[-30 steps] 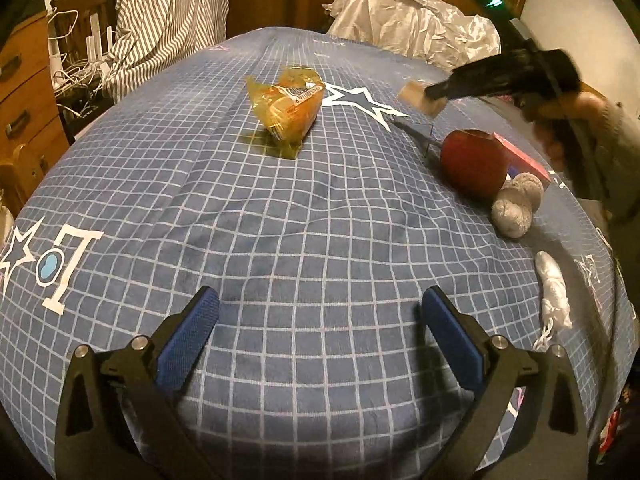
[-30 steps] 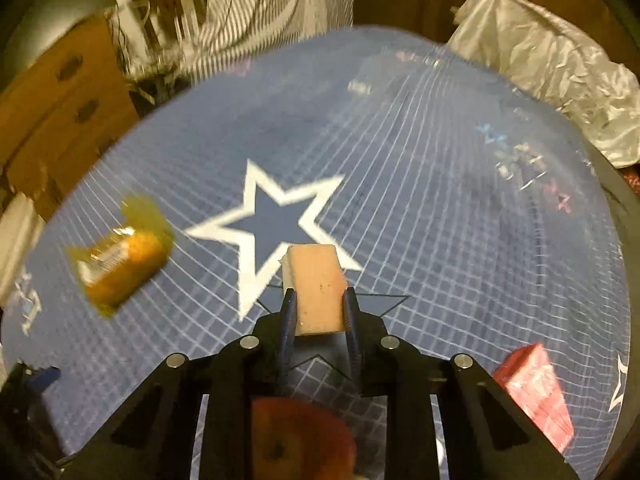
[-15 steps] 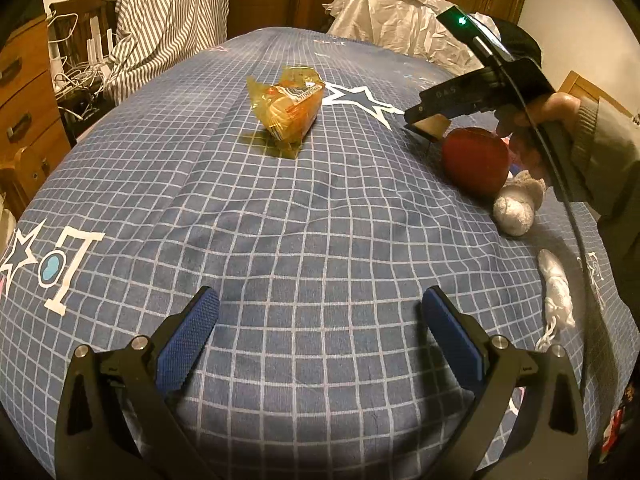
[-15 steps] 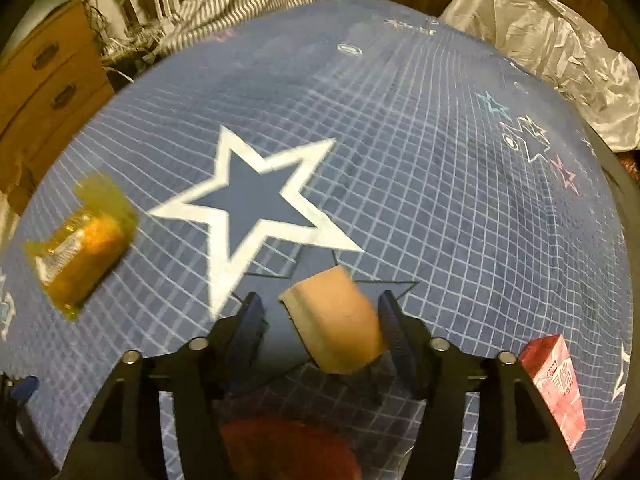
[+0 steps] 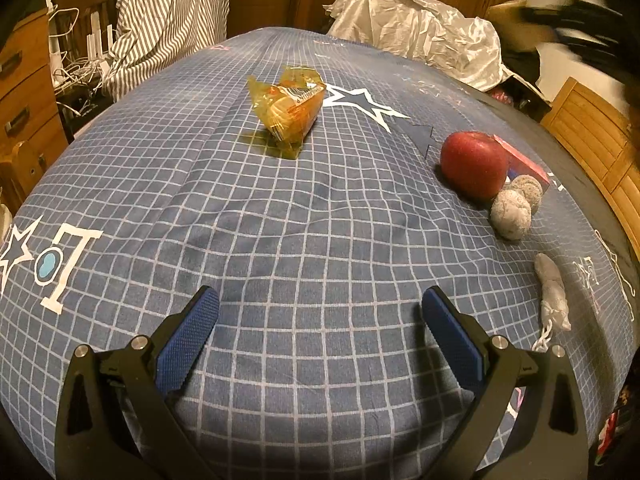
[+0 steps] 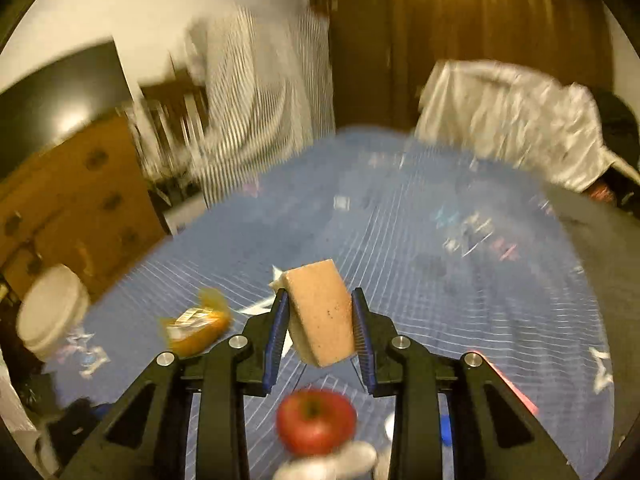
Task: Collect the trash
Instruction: 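Lift the sponge with the right tool while the left tool grasps the white towel bundle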
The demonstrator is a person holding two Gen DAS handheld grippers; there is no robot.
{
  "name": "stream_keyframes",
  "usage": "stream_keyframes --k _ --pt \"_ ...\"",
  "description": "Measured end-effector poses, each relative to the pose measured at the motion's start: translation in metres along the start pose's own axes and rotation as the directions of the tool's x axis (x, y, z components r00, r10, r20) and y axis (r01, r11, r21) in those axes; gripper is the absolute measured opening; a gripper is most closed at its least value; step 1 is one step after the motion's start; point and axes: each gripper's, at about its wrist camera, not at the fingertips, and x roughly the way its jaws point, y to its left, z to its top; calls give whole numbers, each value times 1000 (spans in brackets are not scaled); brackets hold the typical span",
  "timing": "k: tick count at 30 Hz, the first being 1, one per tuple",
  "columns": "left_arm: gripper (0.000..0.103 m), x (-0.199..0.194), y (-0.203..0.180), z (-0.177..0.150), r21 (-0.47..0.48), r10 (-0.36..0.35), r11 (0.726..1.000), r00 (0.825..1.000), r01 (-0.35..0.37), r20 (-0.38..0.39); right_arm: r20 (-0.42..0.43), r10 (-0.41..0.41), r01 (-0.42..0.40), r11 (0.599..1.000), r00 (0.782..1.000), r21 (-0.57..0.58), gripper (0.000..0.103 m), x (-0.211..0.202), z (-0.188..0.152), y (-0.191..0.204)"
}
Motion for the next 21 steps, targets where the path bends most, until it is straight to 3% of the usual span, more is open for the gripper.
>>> stream_keyframes --k 3,5,10,12,17,19,21 --pt "97 0 0 0 3 4 1000 1000 -4 -1 13 -94 94 996 995 -2 33 -71 -45 4" --pt "97 0 0 0 6 7 1000 1000 -7 -3 -50 -125 128 991 991 44 33 -104 -91 3" --pt "97 1 -6 1 24 30 999 999 -30 -9 -250 -158 201 967 955 158 33 -131 -204 5" --pt "97 1 -12 2 36 46 998 999 -45 -10 -291 -156 222 953 944 208 33 -132 -238 4" --pt "97 -18 -23 1 64 82 994 995 -86 57 -297 -204 266 945 933 187 35 -115 -269 12" --pt "97 -35 -35 -3 100 82 991 990 -94 119 -272 -224 276 946 936 171 38 -114 -270 15" --pt "97 -46 -45 -5 127 59 989 990 -76 129 -256 -213 266 945 943 192 43 -117 -274 13"
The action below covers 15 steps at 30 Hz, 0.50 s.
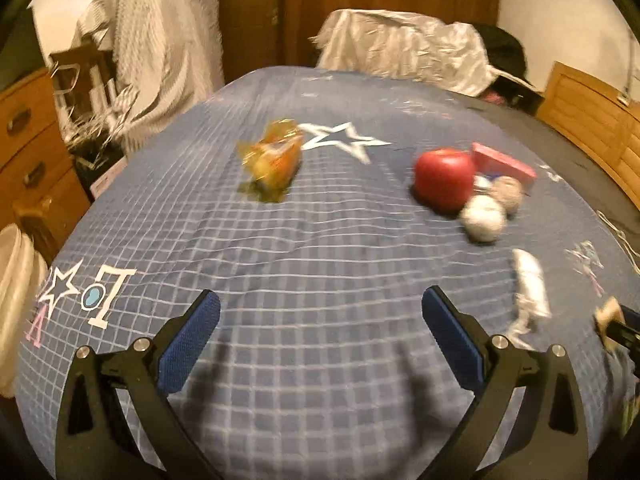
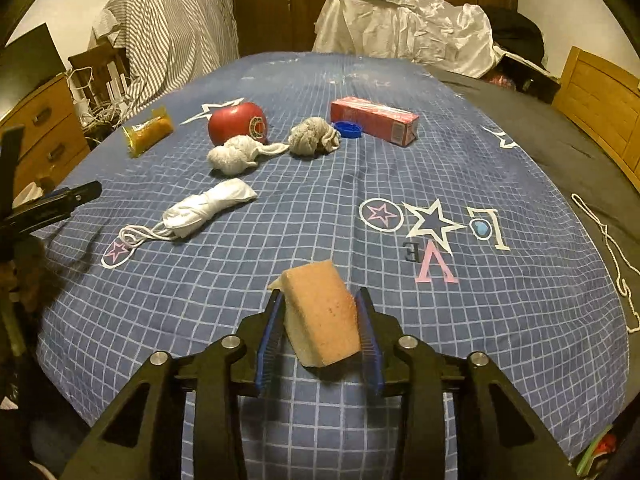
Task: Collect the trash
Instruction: 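Lift the sponge with the right tool while the left tool grasps the white towel bundle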
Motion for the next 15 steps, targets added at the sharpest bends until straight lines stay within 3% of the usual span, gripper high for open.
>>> stream_keyframes --k 1,2,3,9,12,15 --pt "97 -7 -7 0 14 -16 1000 1000 16 13 10 6 -6 1000 1000 11 50 -2 -2 -2" --pt "97 -10 -12 0 24 -25 999 999 25 20 26 0 0 1000 1000 26 64 -5 -4 -5" --pt "97 -17 -22 2 50 -46 998 998 44 30 41 -6 4 999 999 38 70 -7 -5 -8" --pt "97 -11 -75 35 191 -145 971 989 142 6 88 24 -34 992 996 119 72 -15 -17 -26" --pt "97 15 -99 56 195 -194 960 979 202 -57 101 27 -40 990 995 134 72 -13 -17 -30" --pt "92 45 -117 67 176 -194 962 975 210 -107 116 32 -48 989 993 138 72 -13 -17 -31"
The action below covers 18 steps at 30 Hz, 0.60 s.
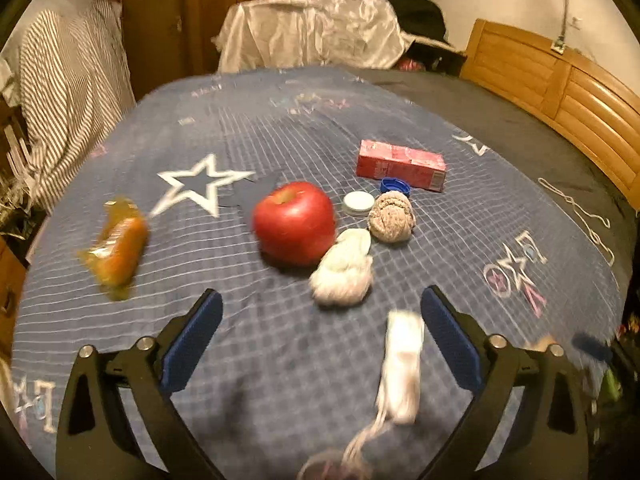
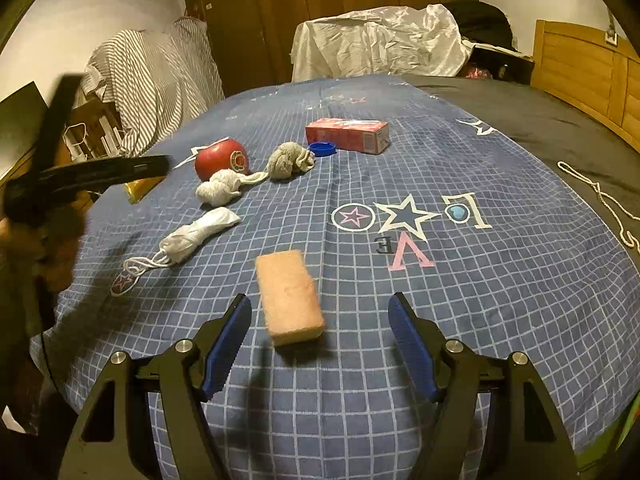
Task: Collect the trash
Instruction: 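Lift the sponge with the right tool while the left tool grasps the white towel bundle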
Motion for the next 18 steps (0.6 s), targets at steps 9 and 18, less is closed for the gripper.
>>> stream_keyframes --k 9,18 --pt "76 75 2 7 -172 -20 985 990 -4 -138 -19 37 -37 999 999 21 65 12 -8 -4" --pt "35 58 -5 0 -112 22 993 992 -36 -121 -3 45 -45 999 999 28 51 13 -10 -5"
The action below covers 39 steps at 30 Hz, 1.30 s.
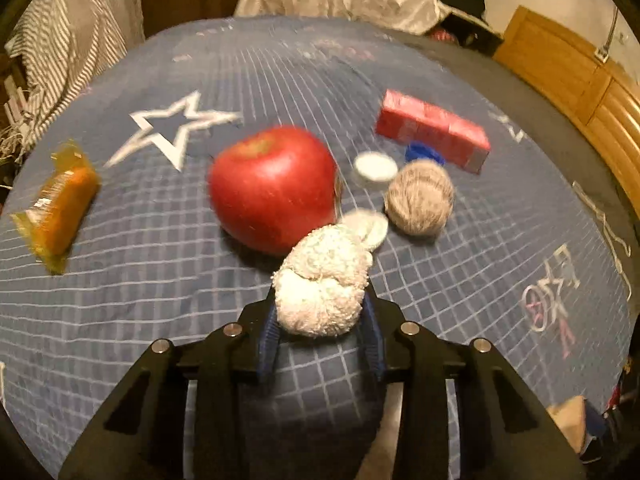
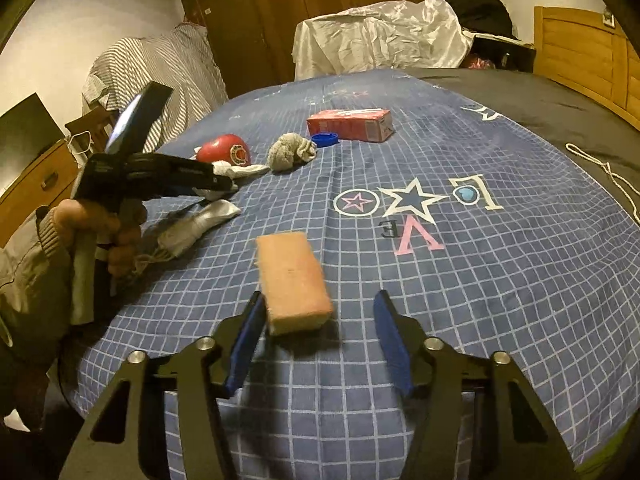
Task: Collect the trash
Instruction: 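Lift the sponge with the right tool while the left tool grasps the white towel bundle, then carry the sponge and towel bundle over the white bucket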
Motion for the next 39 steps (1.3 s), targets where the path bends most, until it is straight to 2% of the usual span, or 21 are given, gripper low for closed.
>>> stream_keyframes --k 6,9,12,14,16,17,19,21,22,25,26,27,32,33,35,36,38,39 --pt "35 -72 21 -23 -18 -21 1000 996 23 87 14 3 -3 1000 1000 3 48 -4 1 -2" --pt "35 -109 50 -45 -53 19 999 990 -12 142 19 8 -9 1000 1000 11 48 -6 0 -5" --pt "35 -135 87 -79 -95 112 991 981 -98 159 18 13 -13 1000 1000 21 50 -5 -1 -6" --pt "35 -139 110 -105 -100 205 976 968 -191 145 19 10 -10 1000 1000 20 54 -5 -1 -6" --pt "35 -136 127 -121 -106 250 966 959 -237 132 27 3 -3 1000 1000 18 61 -6 -2 -5" --pt "35 -133 135 -131 -103 289 955 949 -278 126 28 0 0 1000 1000 17 64 -5 -2 -3" --pt "35 -124 143 -143 -82 317 948 940 -309 123 20 -10 9 1000 1000 10 65 -2 -2 0" --pt "40 -115 148 -148 -95 309 949 943 -299 122 9 -17 17 1000 1000 2 65 1 -3 3" --pt "41 -113 149 -149 -111 301 951 942 -287 146 6 -21 21 1000 1000 -3 66 2 -3 4" --pt "57 -116 153 -147 -138 274 958 946 -252 172 5 -28 28 1000 1000 -11 66 2 -1 8" --pt "66 -120 155 -150 -139 265 960 947 -242 181 7 -31 31 999 999 -12 66 2 0 9" --pt "71 -124 155 -148 -138 270 959 941 -246 204 7 -31 31 999 999 -14 66 3 1 9" --pt "79 -126 154 -142 -144 284 956 929 -256 236 -12 -16 15 1000 1000 -21 65 9 2 11" --pt "79 -120 154 -139 -134 295 953 930 -271 219 -16 -16 16 1000 1000 -23 62 10 1 12" --pt "77 -110 154 -138 -118 295 954 937 -277 189 -26 -19 19 1000 999 -25 47 14 2 12" --pt "60 -109 154 -139 -115 284 957 942 -267 179 -25 -19 18 1000 1000 -21 44 14 2 12" --pt "42 -105 155 -139 -112 268 961 951 -253 154 -21 -7 6 1000 1000 -18 31 14 3 10" --pt "38 -106 154 -139 -113 268 961 950 -252 161 -18 -6 6 1000 1000 -17 31 13 3 10"
